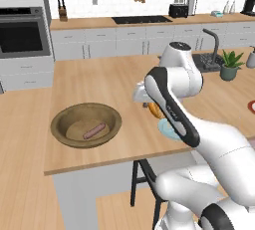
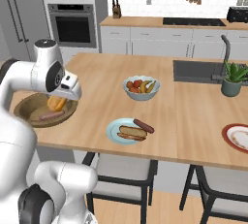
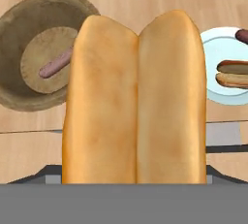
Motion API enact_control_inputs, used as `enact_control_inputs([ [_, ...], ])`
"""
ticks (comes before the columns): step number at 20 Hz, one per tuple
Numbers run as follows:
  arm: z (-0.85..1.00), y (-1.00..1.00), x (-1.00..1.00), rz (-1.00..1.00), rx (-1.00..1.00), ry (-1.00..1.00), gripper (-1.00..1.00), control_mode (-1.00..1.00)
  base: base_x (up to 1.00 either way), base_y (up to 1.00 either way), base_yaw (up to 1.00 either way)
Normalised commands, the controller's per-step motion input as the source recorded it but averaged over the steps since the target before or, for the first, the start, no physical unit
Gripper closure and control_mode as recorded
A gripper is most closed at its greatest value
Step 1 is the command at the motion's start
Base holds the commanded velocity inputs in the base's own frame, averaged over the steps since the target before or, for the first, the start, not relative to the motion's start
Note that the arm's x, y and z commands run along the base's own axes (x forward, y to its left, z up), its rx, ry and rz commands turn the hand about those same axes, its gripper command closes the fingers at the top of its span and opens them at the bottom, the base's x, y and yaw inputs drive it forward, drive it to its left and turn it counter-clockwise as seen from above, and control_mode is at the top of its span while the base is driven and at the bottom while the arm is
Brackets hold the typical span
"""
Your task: Place one bun and one sausage from the bowl on each plate.
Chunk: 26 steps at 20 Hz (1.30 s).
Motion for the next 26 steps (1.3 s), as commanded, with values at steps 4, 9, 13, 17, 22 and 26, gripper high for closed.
enact_control_inputs([
  [4,-0.46,-0.33,-0.04,-0.02,-0.21,0.12,1.0,-1.0,0.0,0.0,0.0],
  [9,-0.07,-0.68,0.0,-0.01,-0.16,0.09,1.0,-1.0,0.0,0.0,0.0],
  [13,0.0,0.0,0.0,0.0,0.0,0.0,1.0,1.0,-0.51,-0.91,-0.01],
  [17,0.0,0.0,0.0,0.0,0.0,0.0,1.0,1.0,-0.55,-1.0,0.0],
  [22,0.0,0.0,0.0,0.0,0.0,0.0,1.0,1.0,-0.42,-1.0,0.07],
  [26,0.0,0.0,0.0,0.0,0.0,0.0,1.0,1.0,0.02,-1.0,0.1],
])
